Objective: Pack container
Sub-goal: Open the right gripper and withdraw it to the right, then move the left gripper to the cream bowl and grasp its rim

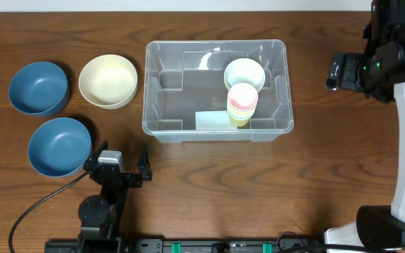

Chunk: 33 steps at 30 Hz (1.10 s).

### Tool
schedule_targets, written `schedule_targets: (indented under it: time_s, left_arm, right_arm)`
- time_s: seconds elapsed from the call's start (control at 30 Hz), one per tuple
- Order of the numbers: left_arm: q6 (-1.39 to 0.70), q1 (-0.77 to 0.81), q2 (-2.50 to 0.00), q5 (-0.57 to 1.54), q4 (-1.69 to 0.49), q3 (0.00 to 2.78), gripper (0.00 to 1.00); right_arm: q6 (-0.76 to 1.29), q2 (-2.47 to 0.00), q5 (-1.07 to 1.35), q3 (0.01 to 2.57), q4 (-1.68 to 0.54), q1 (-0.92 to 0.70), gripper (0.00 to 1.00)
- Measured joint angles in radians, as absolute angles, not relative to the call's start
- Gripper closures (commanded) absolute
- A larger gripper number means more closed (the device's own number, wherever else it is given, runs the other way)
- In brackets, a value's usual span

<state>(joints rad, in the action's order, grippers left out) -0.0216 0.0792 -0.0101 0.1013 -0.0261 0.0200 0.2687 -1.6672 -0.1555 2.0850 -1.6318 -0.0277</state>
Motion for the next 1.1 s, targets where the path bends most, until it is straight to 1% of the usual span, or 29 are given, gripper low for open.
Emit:
schedule_targets:
  time_s: [0.6, 0.8, 0.87, 0.93, 1.1]
  left_arm:
    - [-0.022, 0.079, -0.010, 0.099, -0.021, 0.020, 0.02]
    - [-0.054, 0.079, -0.010, 0.126, 0.034, 0.019, 0.02]
    - [-0.064, 0.079, -0.010, 0.154, -0.007, 0.035, 0.02]
    - [-0.075, 0.079, -0.020, 0.178, -0.099, 0.079, 0.02]
    - [-0.086, 0.079, -0.154, 0.205, -0.327, 0.323, 0.02]
  right_arm:
    - [0.269, -1.667, -0.079, 2.085, -1.632, -0.024, 0.01]
    - [0.269, -1.667, -0.078, 2.085, -1.632, -0.024, 0.01]
    - [0.269, -1.667, -0.078, 2.085, -1.632, -0.024, 0.01]
    - [0.269, -1.667, -0.078, 2.085, -1.632, -0.024, 0.01]
    - [0.269, -1.667, -0.077, 2.085, -1.631, -0.024, 0.01]
